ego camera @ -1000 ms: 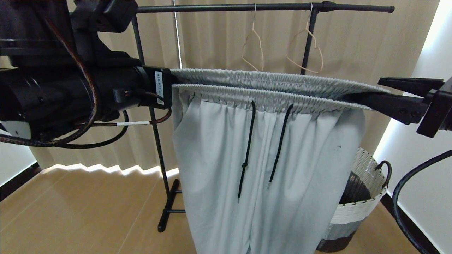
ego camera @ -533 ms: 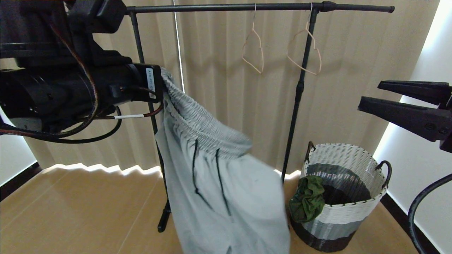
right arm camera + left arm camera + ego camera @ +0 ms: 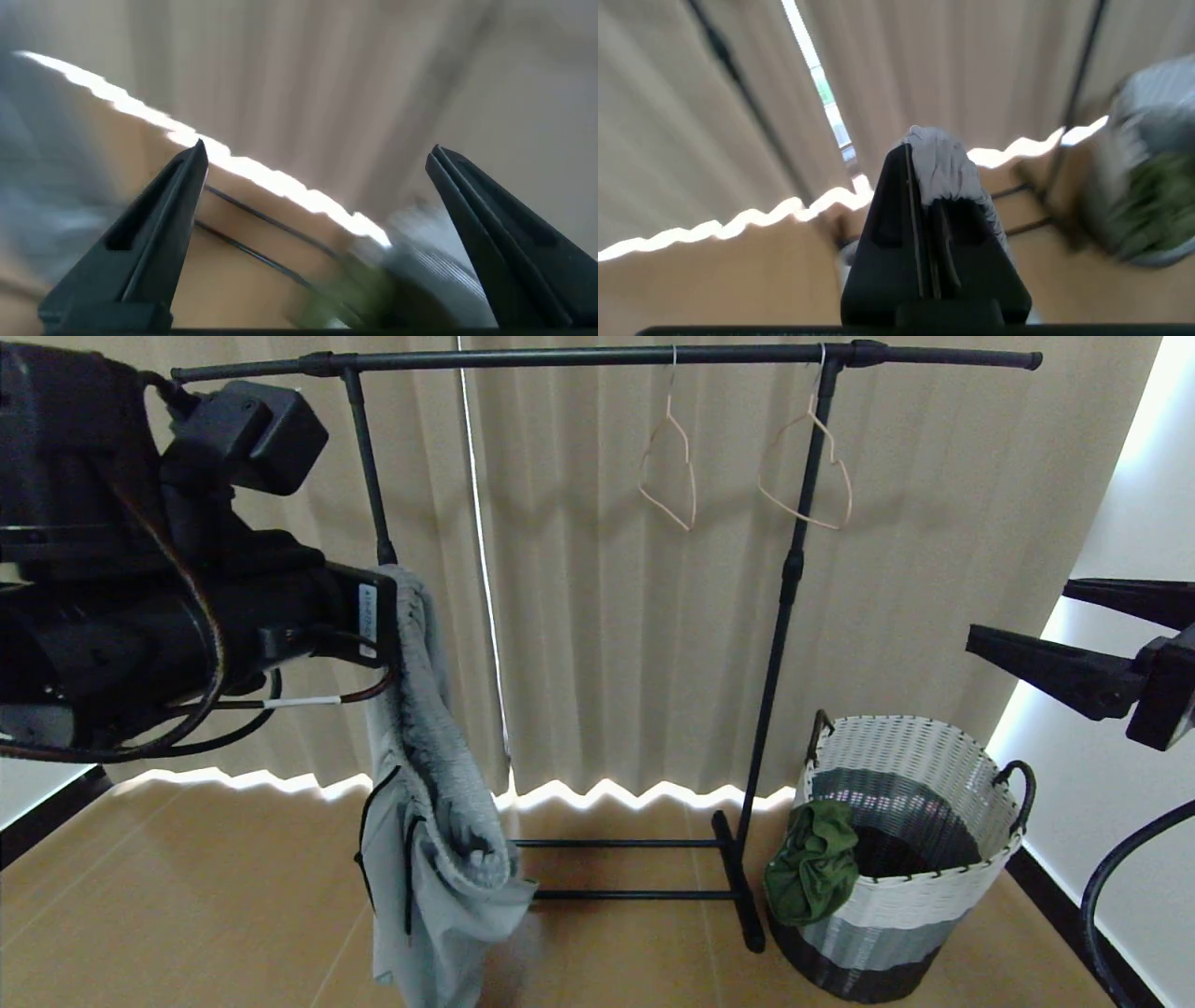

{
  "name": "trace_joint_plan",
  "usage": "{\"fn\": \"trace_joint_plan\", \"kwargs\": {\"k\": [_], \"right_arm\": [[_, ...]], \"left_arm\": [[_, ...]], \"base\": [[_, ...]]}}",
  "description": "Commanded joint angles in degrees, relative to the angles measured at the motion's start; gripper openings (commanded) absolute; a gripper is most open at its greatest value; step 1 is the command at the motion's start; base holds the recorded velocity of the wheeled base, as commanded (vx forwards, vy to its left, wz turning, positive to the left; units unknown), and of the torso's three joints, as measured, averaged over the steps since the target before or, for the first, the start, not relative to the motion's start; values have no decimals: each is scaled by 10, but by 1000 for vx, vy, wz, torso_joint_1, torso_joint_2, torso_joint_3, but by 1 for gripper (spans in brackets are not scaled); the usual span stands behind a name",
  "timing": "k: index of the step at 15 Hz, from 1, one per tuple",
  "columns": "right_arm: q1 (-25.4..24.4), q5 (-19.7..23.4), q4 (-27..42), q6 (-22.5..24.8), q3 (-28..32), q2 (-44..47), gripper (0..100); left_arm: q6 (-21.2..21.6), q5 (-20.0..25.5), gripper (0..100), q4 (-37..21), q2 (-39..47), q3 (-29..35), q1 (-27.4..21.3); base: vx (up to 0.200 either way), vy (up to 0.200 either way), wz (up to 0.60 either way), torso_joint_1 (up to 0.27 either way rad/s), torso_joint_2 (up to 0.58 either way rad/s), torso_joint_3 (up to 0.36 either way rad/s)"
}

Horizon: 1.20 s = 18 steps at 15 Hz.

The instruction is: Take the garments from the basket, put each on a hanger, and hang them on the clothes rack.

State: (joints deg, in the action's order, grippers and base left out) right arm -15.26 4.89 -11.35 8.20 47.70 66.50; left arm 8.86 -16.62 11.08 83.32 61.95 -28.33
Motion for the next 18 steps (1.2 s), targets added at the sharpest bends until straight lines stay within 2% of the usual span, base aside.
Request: {"fn": "trace_joint_plan", "kwargs": {"k": [1, 2, 5, 10, 12, 16, 18], "right_arm": [[11, -43, 3, 16, -26, 8, 100], [11, -60, 2, 19, -30, 8, 100], [21, -124, -2, 67, -38, 12, 100], [23, -123, -4, 74, -30, 9, 100], [23, -121, -3, 73, -24, 9, 100], [23, -120, -4, 73, -23, 9, 100], [23, -121, -4, 72, -15, 9, 100]], "left_arm": [[19, 1, 0, 1, -41, -39, 20], [19, 3, 0, 1, -47, -47, 22], [19, 4, 0, 0, -69, -75, 30], [20, 8, 0, 4, -90, -100, 33], [20, 29, 0, 4, -101, -102, 33], [23, 41, 0, 5, -111, -112, 36], [24, 42, 0, 7, -116, -118, 41]], "base": [[0, 0, 0, 0, 0, 0], [0, 0, 0, 0, 0, 0], [0, 0, 0, 0, 0, 0], [0, 0, 0, 0, 0, 0], [0, 0, 0, 0, 0, 0], [0, 0, 0, 46, -213, -218], [0, 0, 0, 198, -483, -295]]}}
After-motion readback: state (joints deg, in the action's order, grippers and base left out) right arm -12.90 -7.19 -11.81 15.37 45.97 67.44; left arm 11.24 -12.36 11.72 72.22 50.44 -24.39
